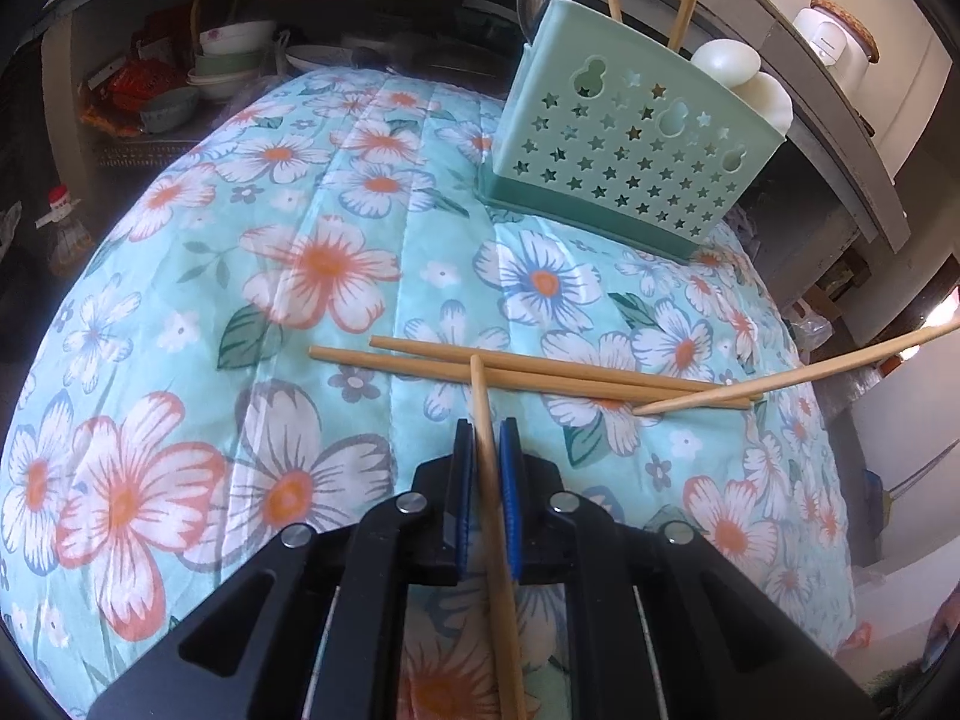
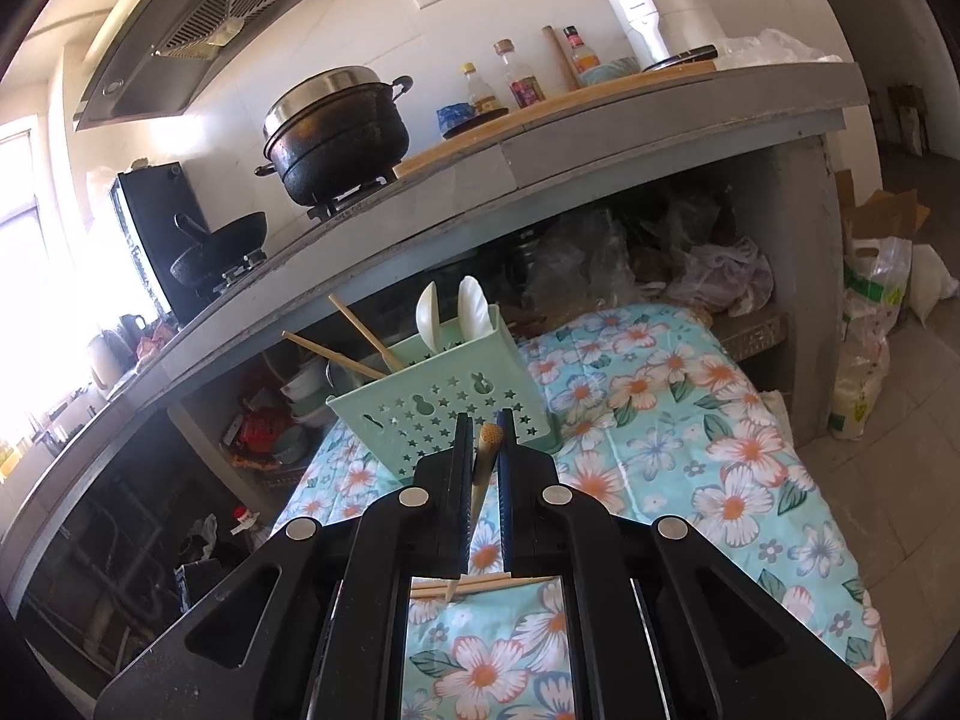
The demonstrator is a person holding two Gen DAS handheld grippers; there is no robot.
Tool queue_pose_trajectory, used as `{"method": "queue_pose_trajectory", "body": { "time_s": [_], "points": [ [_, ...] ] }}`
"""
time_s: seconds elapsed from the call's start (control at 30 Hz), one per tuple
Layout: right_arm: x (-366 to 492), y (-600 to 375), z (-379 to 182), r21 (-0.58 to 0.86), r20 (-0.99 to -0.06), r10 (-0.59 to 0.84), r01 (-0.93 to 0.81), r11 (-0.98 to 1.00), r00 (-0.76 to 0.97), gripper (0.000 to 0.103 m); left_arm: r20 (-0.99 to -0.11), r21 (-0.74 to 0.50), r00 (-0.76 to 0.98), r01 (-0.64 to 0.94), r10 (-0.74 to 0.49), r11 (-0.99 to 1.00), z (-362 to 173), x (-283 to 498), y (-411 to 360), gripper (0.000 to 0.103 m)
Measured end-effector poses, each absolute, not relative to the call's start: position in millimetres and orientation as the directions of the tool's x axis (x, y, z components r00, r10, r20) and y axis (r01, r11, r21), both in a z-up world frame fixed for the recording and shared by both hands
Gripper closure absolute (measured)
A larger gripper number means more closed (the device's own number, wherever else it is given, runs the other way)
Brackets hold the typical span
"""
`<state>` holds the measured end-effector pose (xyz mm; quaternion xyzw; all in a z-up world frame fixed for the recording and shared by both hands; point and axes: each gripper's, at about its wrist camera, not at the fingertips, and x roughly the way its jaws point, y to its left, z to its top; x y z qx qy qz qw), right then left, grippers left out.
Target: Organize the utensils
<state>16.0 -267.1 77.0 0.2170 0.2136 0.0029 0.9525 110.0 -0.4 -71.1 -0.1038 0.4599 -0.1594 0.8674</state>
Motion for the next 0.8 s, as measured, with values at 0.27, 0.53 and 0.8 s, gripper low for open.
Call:
{"method": "queue_pose_trajectory", "body": {
  "time_s": [0.27,0.53,0.8],
  "points": [
    [16,-266,78,0.413,-0.408,0.098,0.088,0.906,0.908,0.097,-0.787,-0.409,0.390,0.251,-0.478,0.877,-66,131,15,0.082],
    [16,-267,77,0.421,-0.404,0.107,0.080,0.903,0.908,0.097,-0.825,-0.467,0.221,0.250,-0.519,0.848,-75,166,10,0.095],
    [13,-289,72,0.516,-0.384,0.197,0.033,0.856,0.902,0.099,-0.785,-0.484,0.277,0.285,-0.555,0.827,-38,159,13,0.098]
  ]
}}
